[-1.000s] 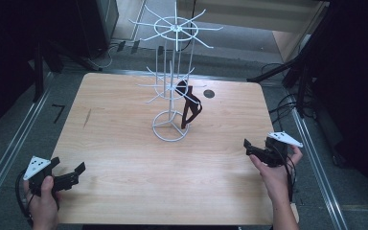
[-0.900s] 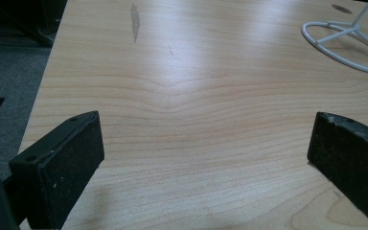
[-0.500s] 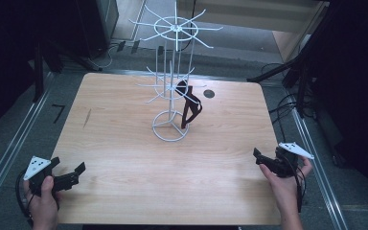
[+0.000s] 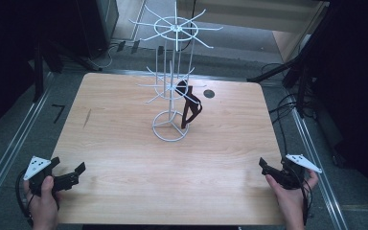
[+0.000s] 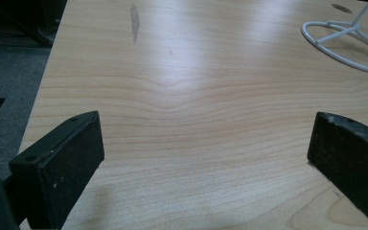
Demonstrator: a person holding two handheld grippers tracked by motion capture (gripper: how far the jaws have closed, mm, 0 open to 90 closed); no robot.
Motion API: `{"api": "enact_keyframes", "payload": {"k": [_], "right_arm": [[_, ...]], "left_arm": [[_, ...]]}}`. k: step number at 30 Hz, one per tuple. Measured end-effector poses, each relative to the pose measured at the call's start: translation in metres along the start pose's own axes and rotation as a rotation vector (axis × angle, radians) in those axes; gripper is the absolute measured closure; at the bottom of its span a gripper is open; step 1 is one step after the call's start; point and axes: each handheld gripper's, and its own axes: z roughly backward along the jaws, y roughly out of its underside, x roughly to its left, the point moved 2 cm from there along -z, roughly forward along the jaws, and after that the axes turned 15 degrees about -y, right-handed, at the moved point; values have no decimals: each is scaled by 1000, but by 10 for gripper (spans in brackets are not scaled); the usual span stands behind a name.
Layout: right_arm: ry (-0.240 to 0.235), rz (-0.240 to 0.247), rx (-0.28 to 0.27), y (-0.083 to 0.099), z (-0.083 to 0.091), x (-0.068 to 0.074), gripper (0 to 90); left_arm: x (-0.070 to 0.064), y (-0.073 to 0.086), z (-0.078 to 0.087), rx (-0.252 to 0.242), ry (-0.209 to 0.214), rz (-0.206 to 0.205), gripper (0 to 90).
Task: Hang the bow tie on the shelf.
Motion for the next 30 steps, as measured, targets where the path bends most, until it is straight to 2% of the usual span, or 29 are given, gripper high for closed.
{"api": "enact_keyframes", "payload": {"k": [12,19,21,23,30], "right_arm": [[3,-23,-14,25,18,-8,128],[4,-61,-34,43,21,-11,130],[6,-79,-55,45,22,-11,131],[6,-64,-61,46,22,-9,132],[20,-26,-26,46,19,-4,135]], "left_arm": [[0,0,0,2,0,-4,0],[-1,0,0,1,-1,-12,0],[-2,0,-1,2,-1,-12,0],[-2,0,-1,3,-4,-13,0],[-1,0,0,7,1,-4,0]]}}
